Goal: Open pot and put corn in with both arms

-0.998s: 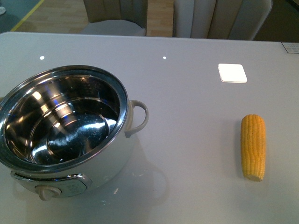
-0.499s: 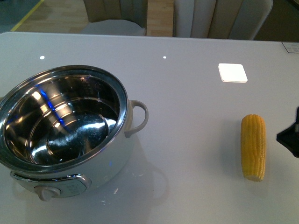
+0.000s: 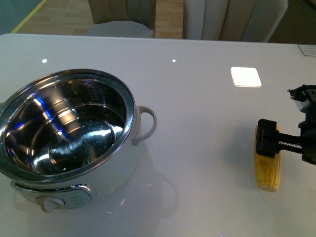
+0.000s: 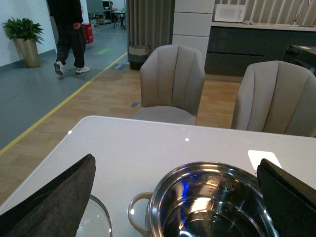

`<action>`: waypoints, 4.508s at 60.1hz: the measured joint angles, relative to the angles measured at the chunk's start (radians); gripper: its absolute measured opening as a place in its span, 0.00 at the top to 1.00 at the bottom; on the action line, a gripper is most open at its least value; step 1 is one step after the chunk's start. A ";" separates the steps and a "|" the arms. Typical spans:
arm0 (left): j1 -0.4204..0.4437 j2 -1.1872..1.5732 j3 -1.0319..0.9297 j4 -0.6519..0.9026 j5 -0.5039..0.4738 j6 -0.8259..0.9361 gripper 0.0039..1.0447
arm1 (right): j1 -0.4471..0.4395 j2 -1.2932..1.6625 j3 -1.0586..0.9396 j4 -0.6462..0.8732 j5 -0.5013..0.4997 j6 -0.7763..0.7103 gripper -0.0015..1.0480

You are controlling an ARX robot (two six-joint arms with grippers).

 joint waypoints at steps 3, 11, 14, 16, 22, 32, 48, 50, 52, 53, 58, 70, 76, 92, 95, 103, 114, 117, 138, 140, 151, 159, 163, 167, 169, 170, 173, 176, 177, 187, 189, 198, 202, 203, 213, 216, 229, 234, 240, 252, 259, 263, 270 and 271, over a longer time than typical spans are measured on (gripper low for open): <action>0.000 0.000 0.000 0.000 0.000 0.000 0.06 | 0.003 0.023 0.017 0.000 0.003 0.000 0.08; 0.000 0.000 0.000 0.000 0.000 0.000 0.06 | 0.016 0.069 0.054 -0.003 0.006 0.003 0.08; 0.000 0.000 0.000 0.000 0.000 0.000 0.06 | 0.021 0.080 0.063 -0.005 0.006 0.004 0.08; 0.000 0.000 0.000 0.000 0.000 0.000 0.06 | 0.025 0.087 0.069 -0.008 0.006 0.005 0.08; 0.000 0.000 0.000 0.000 0.000 0.000 0.06 | 0.034 0.109 0.079 -0.010 0.002 0.010 0.13; 0.000 0.000 0.000 0.000 0.000 0.000 0.06 | 0.035 0.148 0.080 -0.011 -0.001 0.023 0.38; 0.000 0.000 0.000 0.000 0.000 0.000 0.06 | 0.026 0.145 0.060 -0.016 -0.005 0.028 0.71; 0.000 0.000 0.000 0.000 0.000 0.000 0.06 | 0.026 0.135 0.049 -0.015 -0.010 0.028 0.73; 0.000 0.000 0.000 0.000 0.000 0.000 0.06 | 0.028 0.120 0.035 -0.012 -0.020 0.027 0.75; 0.000 0.000 0.000 0.000 0.000 0.000 0.06 | 0.029 0.108 0.026 -0.010 -0.027 0.027 0.77; 0.000 0.000 0.000 0.000 0.000 0.000 0.06 | 0.033 0.047 -0.009 -0.008 -0.052 0.029 0.79; 0.000 0.000 0.000 0.000 0.000 0.000 0.06 | 0.068 -0.204 -0.066 -0.033 -0.166 0.098 0.83; 0.000 0.000 0.000 0.000 0.000 0.000 0.06 | 0.105 -0.328 -0.066 -0.059 -0.197 0.159 0.85; 0.000 0.000 0.000 0.000 0.000 0.000 0.06 | 0.285 -0.444 0.026 -0.093 -0.237 0.280 0.86; 0.000 0.000 0.000 0.000 0.000 0.000 0.06 | 0.322 -0.435 0.051 -0.091 -0.251 0.307 0.86; 0.000 0.000 0.000 0.000 0.000 0.000 0.06 | 0.393 -0.385 0.131 -0.079 -0.284 0.371 0.86; 0.000 0.000 0.000 0.000 0.000 0.000 0.06 | 0.448 -0.293 0.227 -0.074 -0.317 0.432 0.86; 0.000 0.000 0.000 0.000 0.000 0.000 0.06 | 0.460 -0.266 0.251 -0.074 -0.323 0.449 0.86; 0.000 0.000 0.000 0.000 0.000 0.000 0.06 | 0.523 -0.145 0.359 -0.068 -0.358 0.527 0.87; 0.000 0.000 0.000 0.000 0.000 0.000 0.06 | 0.529 -0.134 0.366 -0.068 -0.359 0.531 0.87; 0.000 0.000 0.000 0.000 0.000 0.000 0.06 | 0.567 -0.074 0.406 -0.071 -0.363 0.546 0.87; 0.000 0.000 0.000 0.000 0.000 0.000 0.06 | 0.587 -0.048 0.426 -0.095 -0.371 0.549 0.87; 0.000 0.000 0.000 0.000 0.000 0.000 0.06 | 0.592 -0.035 0.433 -0.105 -0.371 0.549 0.87; 0.000 0.000 0.000 0.000 0.000 0.000 0.06 | 0.597 -0.014 0.439 -0.114 -0.372 0.549 0.87; 0.000 0.000 0.000 0.000 0.000 0.000 0.06 | 0.599 -0.005 0.441 -0.118 -0.373 0.549 0.87; 0.000 0.000 0.000 0.000 0.000 0.000 0.06 | 0.600 0.003 0.443 -0.120 -0.377 0.549 0.87; 0.000 0.000 0.000 0.000 0.000 0.000 0.06 | 0.602 0.014 0.444 -0.123 -0.383 0.550 0.87; 0.000 0.000 0.000 0.000 0.000 0.000 0.06 | 0.603 0.028 0.449 -0.134 -0.388 0.550 0.87; 0.000 0.000 0.000 0.000 0.000 0.000 0.06 | 0.604 0.030 0.451 -0.137 -0.388 0.550 0.87; 0.000 0.000 0.000 0.000 0.000 0.000 0.06 | 0.615 0.054 0.464 -0.165 -0.391 0.544 0.72; 0.000 0.000 0.000 0.000 0.000 0.000 0.06 | 0.617 0.056 0.465 -0.166 -0.391 0.542 0.67; 0.000 0.000 0.000 0.000 0.000 0.000 0.06 | 0.618 0.058 0.465 -0.157 -0.391 0.541 0.45; 0.000 0.000 0.000 0.000 0.000 0.000 0.06 | 0.617 0.057 0.464 -0.145 -0.393 0.541 0.35; 0.000 0.000 0.000 0.000 0.000 0.000 0.06 | 0.616 0.056 0.462 -0.140 -0.394 0.541 0.32; 0.000 0.000 0.000 0.000 0.000 0.000 0.06 | 0.581 0.007 0.410 -0.091 -0.398 0.554 0.09; 0.000 0.000 0.000 0.000 0.000 0.000 0.06 | 0.560 -0.025 0.382 -0.066 -0.397 0.568 0.08; 0.000 0.000 0.000 0.000 0.000 0.000 0.06 | 0.396 -0.281 0.189 -0.027 -0.344 0.544 0.08; 0.000 0.000 0.000 0.000 0.000 0.000 0.06 | 0.299 -0.409 0.105 -0.052 -0.330 0.475 0.08; 0.000 0.000 0.000 0.000 0.000 0.000 0.06 | 0.170 -0.562 0.020 -0.114 -0.335 0.367 0.08; 0.000 0.000 0.000 0.000 0.000 0.000 0.06 | -0.104 -0.872 -0.131 -0.148 -0.313 0.114 0.12; 0.000 0.000 0.000 0.000 0.000 0.000 0.06 | -0.127 -0.949 -0.316 0.297 -0.105 -0.113 0.28; 0.000 0.000 0.000 0.000 0.000 0.000 0.06 | -0.128 -0.975 -0.393 0.456 -0.088 -0.186 0.38; 0.000 0.000 0.000 0.000 0.000 0.000 0.06 | -0.128 -1.039 -0.473 0.528 -0.087 -0.253 0.58; 0.000 0.000 0.000 0.000 0.000 0.000 0.06 | -0.128 -1.044 -0.479 0.528 -0.087 -0.254 0.60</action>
